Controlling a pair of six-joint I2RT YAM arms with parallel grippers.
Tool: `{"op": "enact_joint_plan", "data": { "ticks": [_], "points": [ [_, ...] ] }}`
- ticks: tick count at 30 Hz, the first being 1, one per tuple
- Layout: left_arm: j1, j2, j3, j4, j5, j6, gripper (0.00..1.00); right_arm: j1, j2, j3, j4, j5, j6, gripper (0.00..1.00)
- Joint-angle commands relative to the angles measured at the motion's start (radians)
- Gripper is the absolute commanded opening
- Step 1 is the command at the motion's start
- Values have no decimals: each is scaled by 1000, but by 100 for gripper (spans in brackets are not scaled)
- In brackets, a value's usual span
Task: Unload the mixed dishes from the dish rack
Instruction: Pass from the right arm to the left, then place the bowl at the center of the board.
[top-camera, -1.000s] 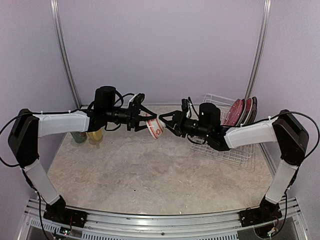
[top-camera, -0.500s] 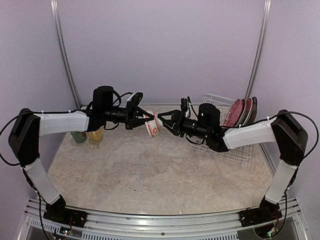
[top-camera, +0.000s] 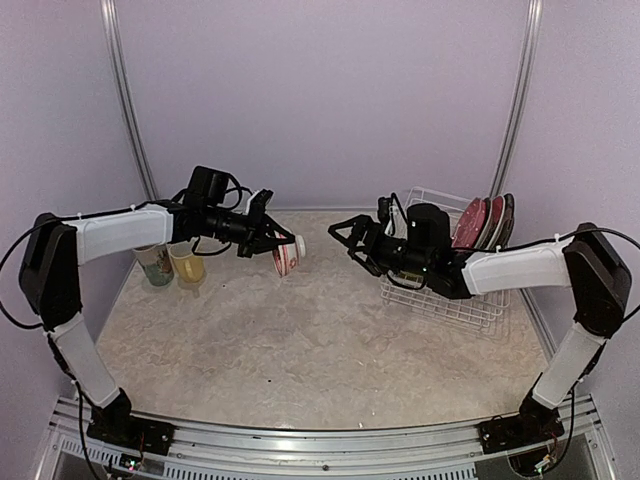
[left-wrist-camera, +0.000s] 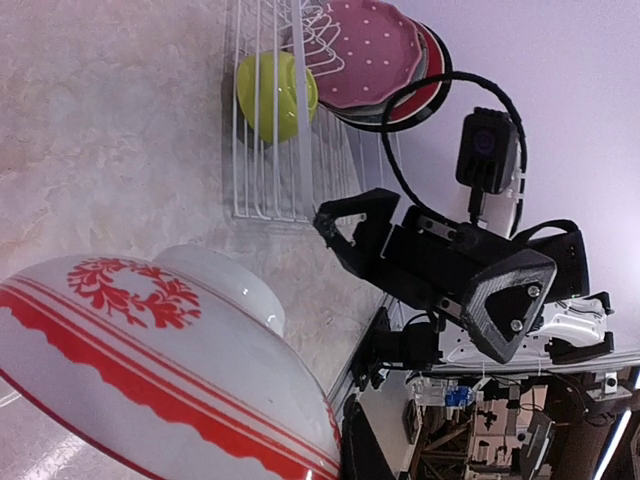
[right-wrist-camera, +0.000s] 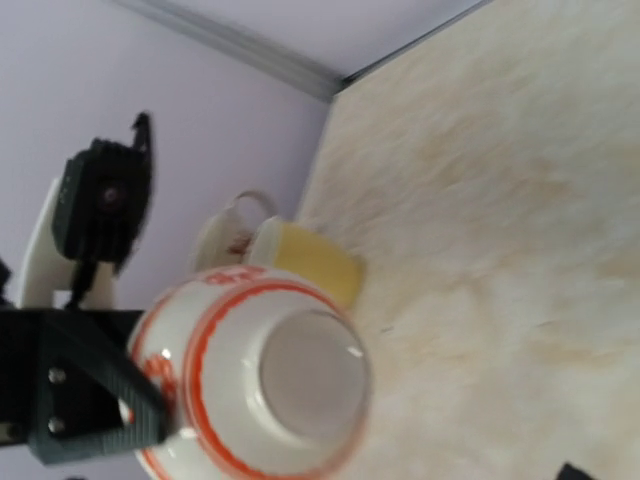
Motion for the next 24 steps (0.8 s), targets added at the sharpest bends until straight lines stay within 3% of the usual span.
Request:
{"op": "enact_joint_plan", "data": {
  "ticks": [1, 4, 10, 15, 24],
  "points": [
    [24, 36, 87, -199, -106, 112, 0, -13, -86, -3, -207, 97, -123, 100],
    [22, 71, 182, -366, -241, 195, 0, -14, -110, 23, -336, 147, -187, 100],
    [8, 207, 383, -702, -657, 379, 0, -14, -83, 194, -670, 225, -328, 100],
    [-17, 300, 459, -804, -911, 469, 0, -13, -86, 272, -860, 325, -388, 100],
    [-46, 403, 530, -847, -1111, 554, 0, -4, -148, 302, -1030, 561, -403, 100]
  ]
}}
